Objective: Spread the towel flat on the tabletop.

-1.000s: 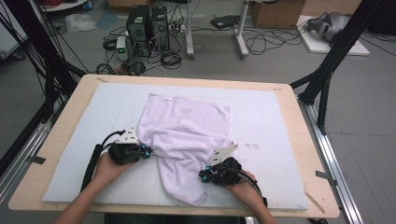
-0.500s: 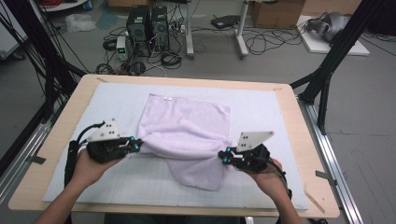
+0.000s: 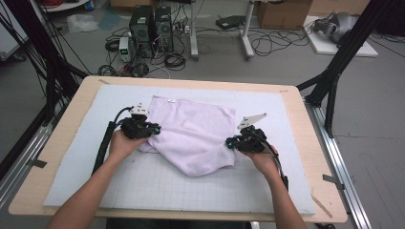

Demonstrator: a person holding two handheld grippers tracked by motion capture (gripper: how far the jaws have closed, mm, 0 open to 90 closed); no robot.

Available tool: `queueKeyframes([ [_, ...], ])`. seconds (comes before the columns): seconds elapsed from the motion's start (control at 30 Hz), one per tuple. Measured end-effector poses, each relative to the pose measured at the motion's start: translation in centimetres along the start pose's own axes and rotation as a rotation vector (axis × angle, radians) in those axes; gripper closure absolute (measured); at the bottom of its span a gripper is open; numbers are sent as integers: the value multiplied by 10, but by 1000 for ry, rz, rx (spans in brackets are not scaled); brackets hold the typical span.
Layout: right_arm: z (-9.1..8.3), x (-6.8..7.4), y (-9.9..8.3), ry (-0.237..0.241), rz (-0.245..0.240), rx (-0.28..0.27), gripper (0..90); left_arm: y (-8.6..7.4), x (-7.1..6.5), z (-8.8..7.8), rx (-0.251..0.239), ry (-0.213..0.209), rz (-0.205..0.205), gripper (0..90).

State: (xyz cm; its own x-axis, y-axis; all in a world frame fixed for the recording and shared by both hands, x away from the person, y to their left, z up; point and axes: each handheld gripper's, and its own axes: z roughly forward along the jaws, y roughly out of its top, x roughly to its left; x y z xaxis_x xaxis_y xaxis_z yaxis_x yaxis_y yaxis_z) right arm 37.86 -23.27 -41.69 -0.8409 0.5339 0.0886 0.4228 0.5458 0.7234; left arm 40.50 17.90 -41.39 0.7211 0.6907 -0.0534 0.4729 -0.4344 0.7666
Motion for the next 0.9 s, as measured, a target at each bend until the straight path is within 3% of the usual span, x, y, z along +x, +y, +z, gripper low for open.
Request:
queueKeyframes([
  [0.07,-3,0,-1,19,13,-11,757,1,1,-10,-21,-6,-6,691],
  [0.1,-11,3,0,18,4,-35,718,2,1,-23,-60,-16,-15,653],
  [0.17,-16,6,1,16,-6,-54,710,3,0,-30,-82,-27,-19,640],
  [0.3,-32,20,4,31,-53,-93,675,-1,-14,-52,-145,-58,28,625],
  [0.4,-38,34,0,26,-96,-93,661,-13,-27,-56,-137,-92,67,629],
  [0.53,-34,44,-14,24,-116,-61,630,-32,-39,-46,-98,-138,73,639],
  [0.67,-24,45,-26,46,-90,-58,579,-42,-45,-28,-54,-159,74,608],
  [0.8,-13,47,-27,50,-96,-49,581,-39,-52,-13,-47,-133,65,537],
  [0.87,-7,47,-27,45,-105,-38,595,-36,-55,-7,-42,-101,67,557],
  [0.9,-4,48,-26,42,-101,-31,616,-35,-57,-5,-36,-79,76,615],
])
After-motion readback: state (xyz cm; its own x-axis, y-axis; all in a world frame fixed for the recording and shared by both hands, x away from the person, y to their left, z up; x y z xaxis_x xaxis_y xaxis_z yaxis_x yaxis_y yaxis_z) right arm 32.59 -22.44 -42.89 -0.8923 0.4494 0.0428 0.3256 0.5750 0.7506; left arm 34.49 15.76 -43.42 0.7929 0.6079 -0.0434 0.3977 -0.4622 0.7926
